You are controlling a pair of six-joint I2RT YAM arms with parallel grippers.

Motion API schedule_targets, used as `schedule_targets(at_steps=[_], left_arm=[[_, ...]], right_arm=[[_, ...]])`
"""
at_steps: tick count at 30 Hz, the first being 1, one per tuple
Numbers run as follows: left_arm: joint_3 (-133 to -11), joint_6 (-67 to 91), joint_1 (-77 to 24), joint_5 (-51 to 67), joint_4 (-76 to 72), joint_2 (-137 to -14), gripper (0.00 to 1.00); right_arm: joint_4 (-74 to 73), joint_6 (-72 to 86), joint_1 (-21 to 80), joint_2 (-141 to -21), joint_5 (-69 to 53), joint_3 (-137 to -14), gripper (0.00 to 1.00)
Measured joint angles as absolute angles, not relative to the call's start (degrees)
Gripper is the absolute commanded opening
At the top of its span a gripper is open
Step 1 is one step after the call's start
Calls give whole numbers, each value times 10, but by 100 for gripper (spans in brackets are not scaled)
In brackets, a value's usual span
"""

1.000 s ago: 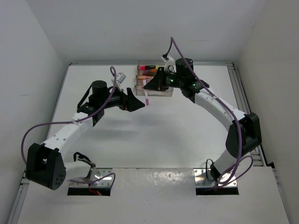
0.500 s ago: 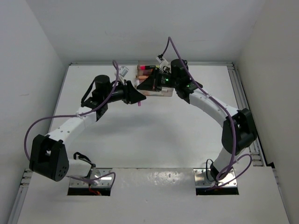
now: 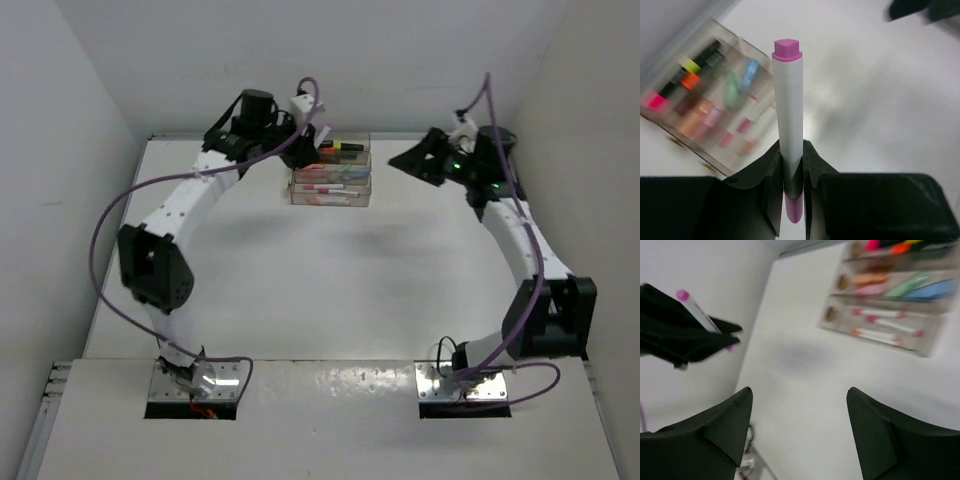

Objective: Sort the stationery into containers
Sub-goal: Place the pen in the storage box, then reset both arms

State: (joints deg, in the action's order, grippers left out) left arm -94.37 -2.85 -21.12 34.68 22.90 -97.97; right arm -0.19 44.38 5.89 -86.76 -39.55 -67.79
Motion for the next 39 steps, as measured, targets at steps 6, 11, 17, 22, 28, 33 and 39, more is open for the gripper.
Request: schedule_targets(at_steps=[6,11,17,22,28,33,39], left_arm=[[-1219,-241,-254,243,370,-1214,7],[-1260,-357,-282,148,420,-1327,5],[-1261,-448,-289,100,424,-1360,10],[-1264,-488,-283,95,391,-1360,23],[-1261,-492,-279,92,357,-1361,56],[-1261,-458,-272,112,338,-1360,100],[-1259,-291,-249,163,362,-1305,100]], right_arm=[[-75,309,-92,-727,-394,-582,75],[-110,237,-136,-634,-417,-500,75],[-133,207,-170,-596,-430,-430,76],[-143,197,-171,-596,-439,-416,76],[-143,193,-171,-597,-444,-416,76],[-146,186,-171,-597,-449,-416,76],[-217,114,-171,-596,-430,-453,80]])
